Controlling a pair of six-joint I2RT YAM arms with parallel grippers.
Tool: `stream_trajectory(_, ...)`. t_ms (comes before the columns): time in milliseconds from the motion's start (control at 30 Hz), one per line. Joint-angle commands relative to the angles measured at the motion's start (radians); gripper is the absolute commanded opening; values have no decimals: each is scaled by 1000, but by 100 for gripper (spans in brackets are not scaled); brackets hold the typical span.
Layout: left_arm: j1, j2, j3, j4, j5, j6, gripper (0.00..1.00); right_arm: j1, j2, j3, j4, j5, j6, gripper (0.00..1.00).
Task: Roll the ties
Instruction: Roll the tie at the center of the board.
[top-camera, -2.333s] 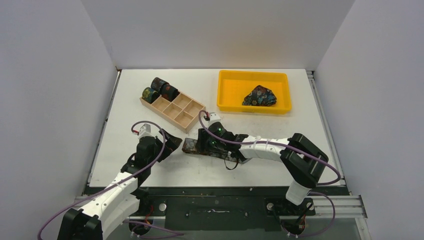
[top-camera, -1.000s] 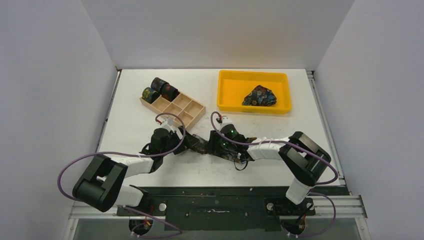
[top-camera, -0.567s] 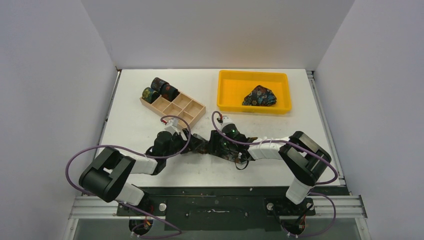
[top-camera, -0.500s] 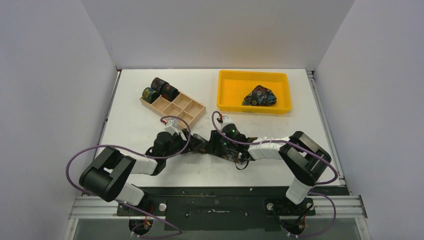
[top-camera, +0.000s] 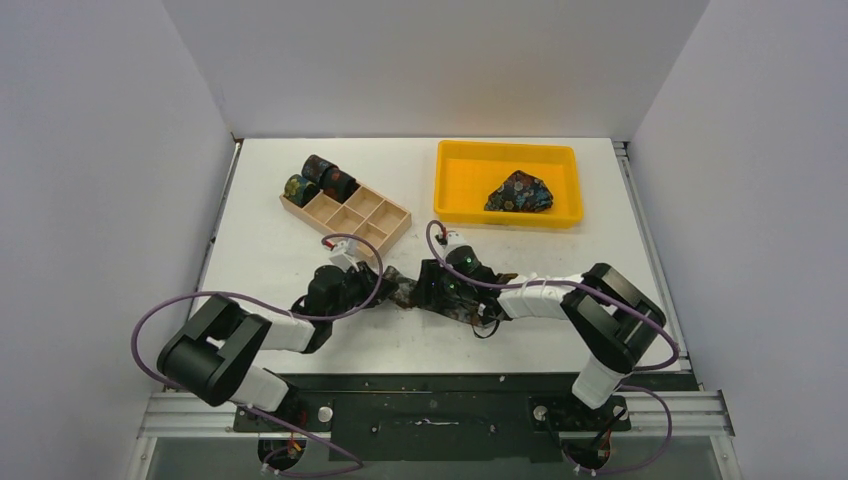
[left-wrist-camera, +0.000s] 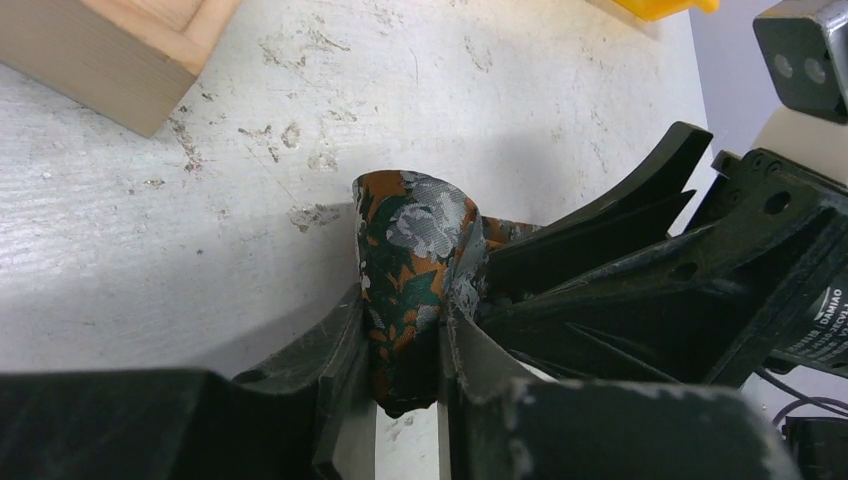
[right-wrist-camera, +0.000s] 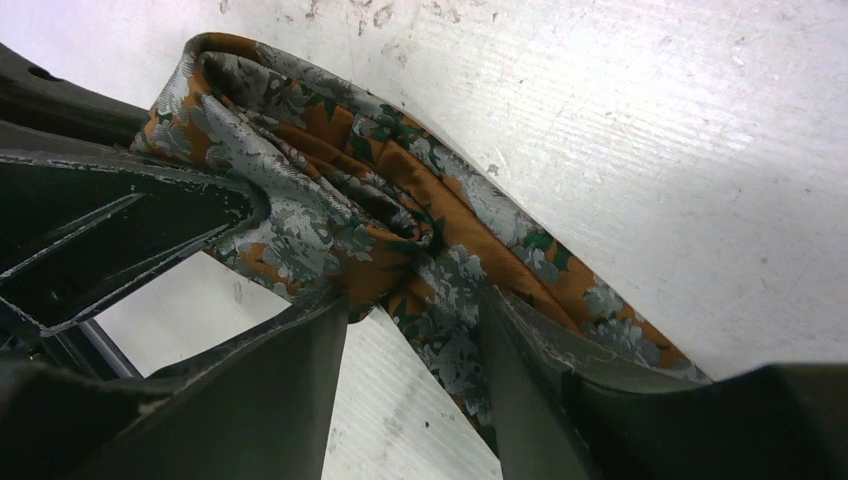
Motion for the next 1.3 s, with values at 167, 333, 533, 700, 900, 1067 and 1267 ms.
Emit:
stream_trajectory(167,-110,-213,68,-326,-289,130,0,-11,-228,-66,-120,126,-4,59)
stream_trajectory(333,-200,-267,124,-503,-507,175,0,-30,-368,-149,-150,200,-8,59)
stream_trajectory(533,-316,-234,219,-678,-741,202,0,-33,-502,-222,-198,267,-14,59)
stream_trajectory(700,-387,-148,331,-820,-901,204,0,-35,-552,-265,-217,265,3,59)
stream_trajectory(900,-454,-34,464,-983,-1043,212,0,-35,-589,-321,-216,267,22,59)
stream_trajectory(1067,-513,79,586,-1102,-1142,221,0,-36,-612,-358,-212,271,35,59)
stream_trajectory(1267,-556,223,696,-1204,-1210,238,0,-36,-700,-396,-246,333,79,59)
